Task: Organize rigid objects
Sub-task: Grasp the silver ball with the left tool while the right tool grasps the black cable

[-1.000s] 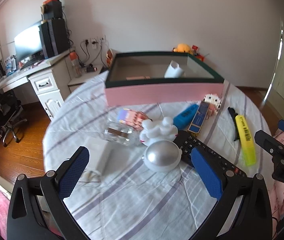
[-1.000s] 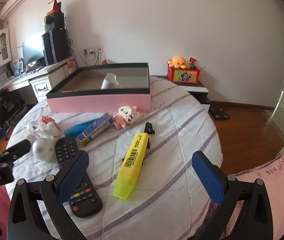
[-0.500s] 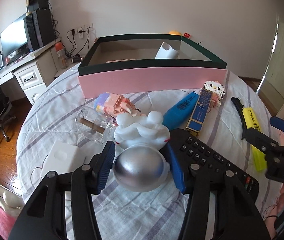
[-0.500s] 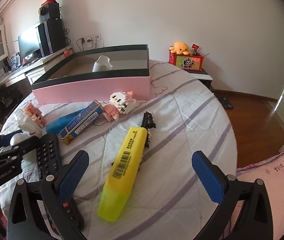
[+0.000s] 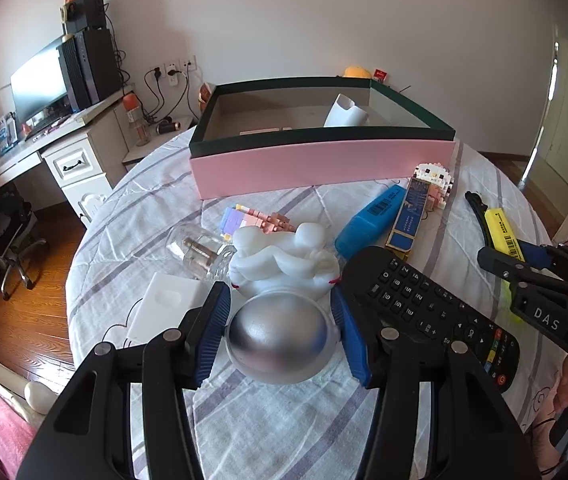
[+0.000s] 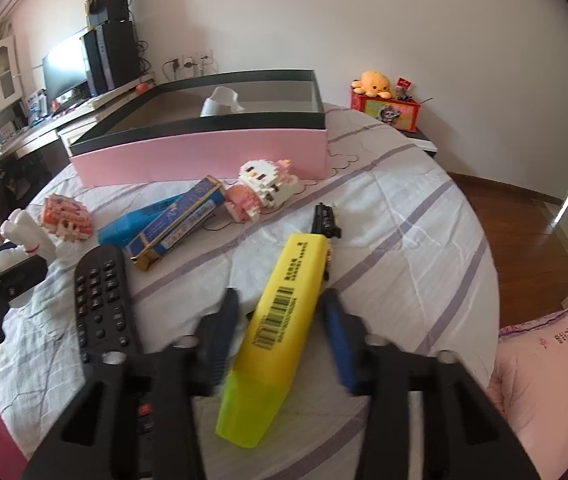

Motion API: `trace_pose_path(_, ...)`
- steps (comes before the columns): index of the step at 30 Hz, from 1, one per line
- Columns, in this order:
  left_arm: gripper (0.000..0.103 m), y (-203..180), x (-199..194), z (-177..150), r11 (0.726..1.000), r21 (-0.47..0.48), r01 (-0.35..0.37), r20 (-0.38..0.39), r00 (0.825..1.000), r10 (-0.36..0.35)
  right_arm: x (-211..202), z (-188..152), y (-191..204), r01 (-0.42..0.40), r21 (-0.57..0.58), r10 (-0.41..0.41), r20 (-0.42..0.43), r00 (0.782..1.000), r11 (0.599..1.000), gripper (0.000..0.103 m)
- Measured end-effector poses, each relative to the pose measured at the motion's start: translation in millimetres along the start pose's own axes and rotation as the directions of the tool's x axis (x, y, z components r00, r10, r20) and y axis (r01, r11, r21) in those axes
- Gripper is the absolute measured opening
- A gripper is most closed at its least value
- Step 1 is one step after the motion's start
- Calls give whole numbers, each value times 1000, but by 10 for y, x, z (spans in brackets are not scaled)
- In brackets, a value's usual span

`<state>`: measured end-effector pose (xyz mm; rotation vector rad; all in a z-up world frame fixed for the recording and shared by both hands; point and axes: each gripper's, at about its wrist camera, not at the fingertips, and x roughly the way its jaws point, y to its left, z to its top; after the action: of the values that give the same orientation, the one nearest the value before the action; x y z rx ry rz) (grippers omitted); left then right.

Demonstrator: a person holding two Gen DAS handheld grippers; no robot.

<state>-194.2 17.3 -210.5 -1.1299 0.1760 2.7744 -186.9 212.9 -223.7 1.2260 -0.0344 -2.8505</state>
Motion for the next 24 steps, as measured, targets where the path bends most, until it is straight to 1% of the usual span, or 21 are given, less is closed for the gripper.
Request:
trace_pose_path(4, 53, -8, -41, -10, 1000, 0, -13, 9, 1000, 13, -17, -16, 22, -15, -16, 14, -7, 1000, 1000, 37)
trace_pose_path(9, 53, -7, -131, -3, 1000, 0, -23, 26, 999, 23, -101, -23, 50, -41, -11, 41, 9, 999, 999, 37)
trace_pose_path(14, 53, -14, -202, 24, 1000, 1, -23, 42, 999, 23, -211, 40, 139, -45, -32, 47, 36, 998, 998, 37)
trace_pose_path(19, 53, -27, -252, 47, 1000, 6, -19, 56, 998, 19, -319, 101, 187, -69, -43, 71, 60, 996, 997, 36)
trace_pose_path(22, 53, -33, -262, 53, 1000, 11, -21, 57, 998, 20, -344, 128, 216, -79, -54, 83, 65, 994, 995, 35)
trace_pose_path(24, 53, -36, -262, 48, 1000, 12, -19, 55, 998, 18, -318, 129, 237, -85, -61, 88, 52, 995, 995, 35)
